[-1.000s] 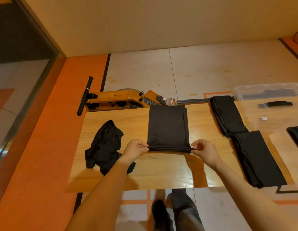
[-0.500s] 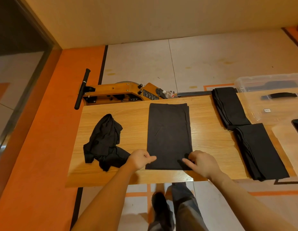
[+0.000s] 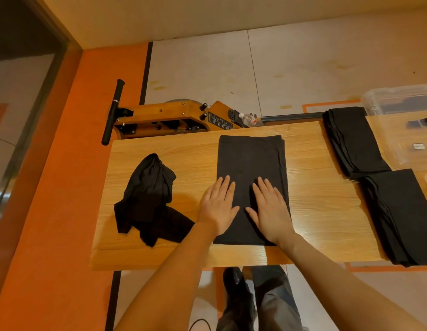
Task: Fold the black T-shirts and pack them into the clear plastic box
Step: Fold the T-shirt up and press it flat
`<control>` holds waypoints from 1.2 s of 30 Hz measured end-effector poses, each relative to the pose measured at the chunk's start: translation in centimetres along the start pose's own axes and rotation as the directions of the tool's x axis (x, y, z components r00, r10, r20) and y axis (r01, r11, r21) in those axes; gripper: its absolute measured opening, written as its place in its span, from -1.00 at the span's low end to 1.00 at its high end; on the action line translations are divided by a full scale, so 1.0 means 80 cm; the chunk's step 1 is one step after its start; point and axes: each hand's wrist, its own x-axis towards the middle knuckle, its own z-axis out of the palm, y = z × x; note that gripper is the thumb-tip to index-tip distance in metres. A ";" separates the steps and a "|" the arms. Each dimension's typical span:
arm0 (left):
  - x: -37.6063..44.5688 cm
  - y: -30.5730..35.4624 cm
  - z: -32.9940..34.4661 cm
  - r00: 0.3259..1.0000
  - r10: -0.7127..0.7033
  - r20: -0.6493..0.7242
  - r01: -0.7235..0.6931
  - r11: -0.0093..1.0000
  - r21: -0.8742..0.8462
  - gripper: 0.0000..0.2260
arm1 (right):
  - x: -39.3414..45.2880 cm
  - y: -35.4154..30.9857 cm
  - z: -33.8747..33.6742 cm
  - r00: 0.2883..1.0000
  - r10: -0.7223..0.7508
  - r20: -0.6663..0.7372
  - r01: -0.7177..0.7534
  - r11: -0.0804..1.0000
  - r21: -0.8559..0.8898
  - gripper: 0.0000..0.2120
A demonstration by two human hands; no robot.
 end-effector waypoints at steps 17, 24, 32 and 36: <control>-0.024 -0.003 0.049 0.991 0.027 -0.130 -0.031 0.999 -0.027 -0.35 | -0.056 0.038 0.015 0.970 0.242 0.016 -0.241 0.969 -0.063 -0.27; -0.044 -0.012 0.044 0.971 0.045 -0.236 -0.061 0.996 -0.061 -0.41 | -0.082 0.054 0.001 0.971 0.236 -0.034 -0.237 0.972 -0.004 -0.36; -0.084 -0.018 0.039 0.930 0.193 -0.314 -0.219 0.975 -0.049 -0.69 | -0.129 0.076 -0.016 0.997 -0.026 -0.078 0.024 0.999 -0.030 -0.71; -0.088 -0.031 0.039 0.932 0.276 -0.234 -0.298 0.953 -0.059 -0.67 | -0.135 0.086 -0.023 0.997 -0.082 0.000 0.082 0.997 -0.004 -0.61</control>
